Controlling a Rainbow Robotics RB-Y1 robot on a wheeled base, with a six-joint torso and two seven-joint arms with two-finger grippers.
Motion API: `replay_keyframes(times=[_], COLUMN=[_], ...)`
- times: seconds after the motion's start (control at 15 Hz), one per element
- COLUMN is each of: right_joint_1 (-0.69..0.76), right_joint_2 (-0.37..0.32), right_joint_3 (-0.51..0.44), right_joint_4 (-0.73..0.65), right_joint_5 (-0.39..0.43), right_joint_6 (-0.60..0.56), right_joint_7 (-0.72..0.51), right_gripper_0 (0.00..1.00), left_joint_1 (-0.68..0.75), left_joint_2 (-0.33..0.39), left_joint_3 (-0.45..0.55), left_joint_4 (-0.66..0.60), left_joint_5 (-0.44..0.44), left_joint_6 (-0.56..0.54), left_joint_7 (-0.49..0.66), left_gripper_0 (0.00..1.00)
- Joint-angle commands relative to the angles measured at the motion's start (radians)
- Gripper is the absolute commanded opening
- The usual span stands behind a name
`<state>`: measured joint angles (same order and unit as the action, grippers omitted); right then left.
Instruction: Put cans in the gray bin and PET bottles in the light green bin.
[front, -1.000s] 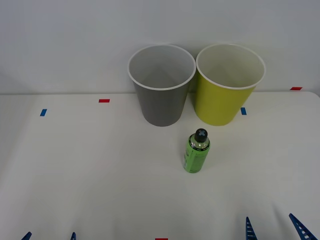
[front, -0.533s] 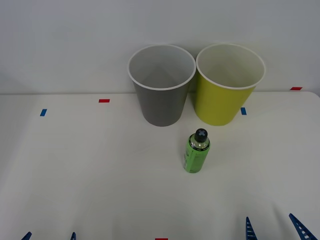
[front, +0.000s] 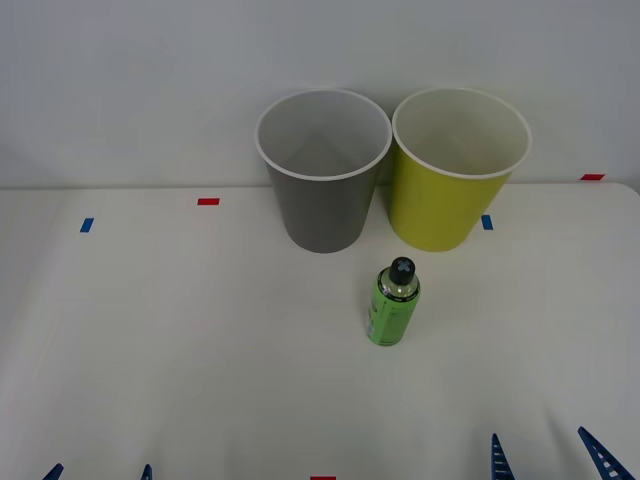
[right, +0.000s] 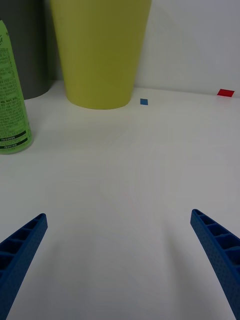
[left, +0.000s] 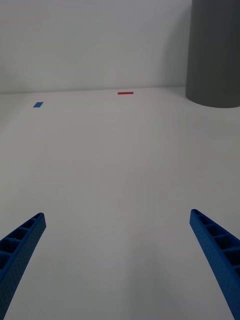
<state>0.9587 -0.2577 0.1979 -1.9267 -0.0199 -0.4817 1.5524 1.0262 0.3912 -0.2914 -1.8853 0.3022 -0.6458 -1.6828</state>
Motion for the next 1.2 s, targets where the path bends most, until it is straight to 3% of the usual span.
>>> replay_keyframes(times=[0.07, 1.0, 1.2], right_joint_1=[0.000, 0.000, 0.000], right_joint_2=[0.000, 0.000, 0.000], right_joint_3=[0.000, 0.000, 0.000], right_joint_4=[0.000, 0.000, 0.000], right_joint_5=[0.000, 0.000, 0.000], right_joint_6=[0.000, 0.000, 0.000], right_joint_7=[0.000, 0.000, 0.000], right_gripper_0=[1.00, 1.00, 1.00], left_joint_1=[0.000, 0.000, -0.060], left_joint_2=[0.000, 0.000, 0.009], left_joint_3=[0.000, 0.000, -0.006], left_joint_4=[0.000, 0.000, 0.034], left_joint_5=[0.000, 0.000, 0.003], left_joint_6=[0.000, 0.000, -0.001], left_joint_7=[0.000, 0.000, 0.006], left_gripper_0=[1.00, 1.00, 1.00])
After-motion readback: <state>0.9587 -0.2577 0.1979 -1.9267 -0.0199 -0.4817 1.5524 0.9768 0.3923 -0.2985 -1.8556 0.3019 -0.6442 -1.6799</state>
